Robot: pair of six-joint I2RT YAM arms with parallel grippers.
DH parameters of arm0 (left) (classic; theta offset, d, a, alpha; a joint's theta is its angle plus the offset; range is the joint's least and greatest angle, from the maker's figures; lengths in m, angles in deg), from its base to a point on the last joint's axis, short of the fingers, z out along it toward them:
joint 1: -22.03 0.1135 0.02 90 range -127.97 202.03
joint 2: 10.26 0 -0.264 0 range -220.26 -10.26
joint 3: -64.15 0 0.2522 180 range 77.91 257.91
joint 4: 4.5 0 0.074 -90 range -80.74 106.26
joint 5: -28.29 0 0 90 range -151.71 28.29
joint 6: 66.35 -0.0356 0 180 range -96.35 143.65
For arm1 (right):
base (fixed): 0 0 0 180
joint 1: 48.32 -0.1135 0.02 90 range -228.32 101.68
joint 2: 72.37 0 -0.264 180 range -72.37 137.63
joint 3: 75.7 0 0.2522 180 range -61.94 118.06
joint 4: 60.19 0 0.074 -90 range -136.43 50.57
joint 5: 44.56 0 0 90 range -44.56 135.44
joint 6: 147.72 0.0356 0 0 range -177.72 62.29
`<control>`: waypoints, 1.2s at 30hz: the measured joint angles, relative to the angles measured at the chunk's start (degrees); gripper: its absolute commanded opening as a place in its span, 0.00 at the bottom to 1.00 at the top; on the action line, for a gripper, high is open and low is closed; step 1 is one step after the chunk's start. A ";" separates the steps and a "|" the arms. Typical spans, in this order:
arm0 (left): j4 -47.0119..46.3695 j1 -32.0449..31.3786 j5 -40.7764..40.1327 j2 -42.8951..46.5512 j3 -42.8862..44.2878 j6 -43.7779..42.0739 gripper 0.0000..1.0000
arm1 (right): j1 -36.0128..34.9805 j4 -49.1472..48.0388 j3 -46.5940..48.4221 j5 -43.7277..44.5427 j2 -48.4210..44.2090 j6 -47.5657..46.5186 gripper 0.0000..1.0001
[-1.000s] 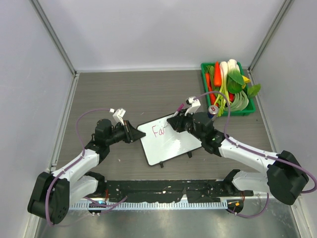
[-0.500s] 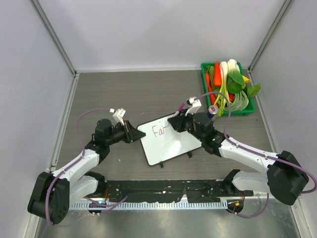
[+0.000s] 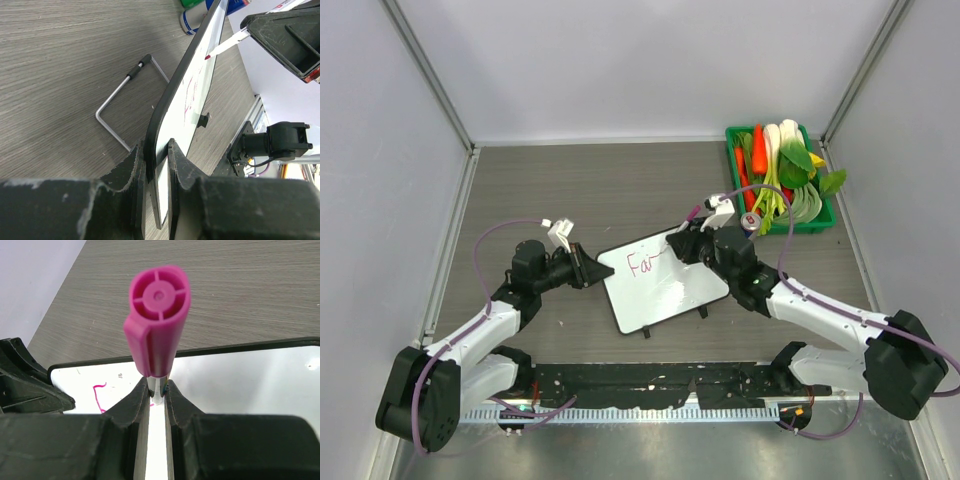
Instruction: Write a sentence on the whiteboard
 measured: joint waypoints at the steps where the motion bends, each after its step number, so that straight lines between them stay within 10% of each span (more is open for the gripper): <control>1: 0.00 0.00 0.02 0.00 0.00 0.00 0.00 | 0.02 0.20 0.00 0.00 -0.13 0.00 0.01; 36: 0.00 0.00 0.00 0.02 -0.09 0.00 0.00 | 0.07 -1.07 -0.37 -4.20 1.68 1.88 0.01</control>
